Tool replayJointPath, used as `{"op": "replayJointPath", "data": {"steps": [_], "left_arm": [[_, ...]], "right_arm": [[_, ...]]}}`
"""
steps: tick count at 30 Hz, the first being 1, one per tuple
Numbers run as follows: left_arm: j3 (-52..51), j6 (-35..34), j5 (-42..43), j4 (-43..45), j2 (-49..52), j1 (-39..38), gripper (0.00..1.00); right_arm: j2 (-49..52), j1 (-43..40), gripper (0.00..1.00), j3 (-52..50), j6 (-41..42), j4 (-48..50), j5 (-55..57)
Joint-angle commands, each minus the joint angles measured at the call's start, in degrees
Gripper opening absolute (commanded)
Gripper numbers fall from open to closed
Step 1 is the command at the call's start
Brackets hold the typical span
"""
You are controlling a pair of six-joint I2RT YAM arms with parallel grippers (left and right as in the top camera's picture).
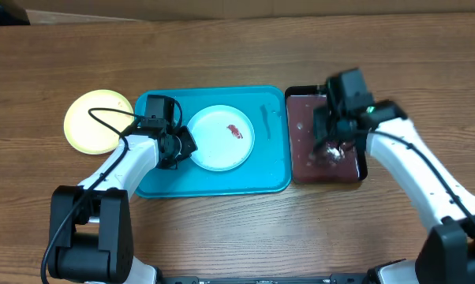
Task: Clean dirty plates on tray and stack at the side
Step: 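Carry the wet sponge left over the white plate with the right gripper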
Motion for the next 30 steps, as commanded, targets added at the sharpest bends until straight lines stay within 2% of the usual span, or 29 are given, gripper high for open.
{"op": "replayJointPath", "data": {"steps": [1,8,10,15,18,24,30], "left_arm": [[-0.7,0.9,-0.4,0.1,1.1,-0.2,0.04],[-0.7,0.9,-0.4,0.1,1.1,-0.2,0.04],[-0.7,0.9,-0.4,0.2,1.1,-0.2,0.04],[-0.7,0.9,-0.3,0.3,1.1,-0.2,0.04],[-0.7,0.8,-0.4,0.4,1.2,-0.5,0.04],[-0.7,0.9,-0.5,0.4,1.2,-0.9,0.04],[-0.7,0.9,-0.5,0.5,1.2,-0.9,0.04]], "right_arm": [[-1.6,0.3,0.04,12.2,-0.5,-2.8,-1.5],[-1.6,0.3,0.04,25.5,-1.4,-5.1,-14.7],[-1.6,1.1,0.04,26.1,-1.4,-3.8,-17.9],[1.4,6.6,0.04,26.1,-1.5,-3.2,-16.7],[5.5,11.6,0.04,26.1,-1.5,-3.4,-12.0],[14.7,20.9,0.04,26.1,-1.5,-3.3,4.8],[20.9,26.1,0.04,26.1,-4.5,-0.1,14.1]]}}
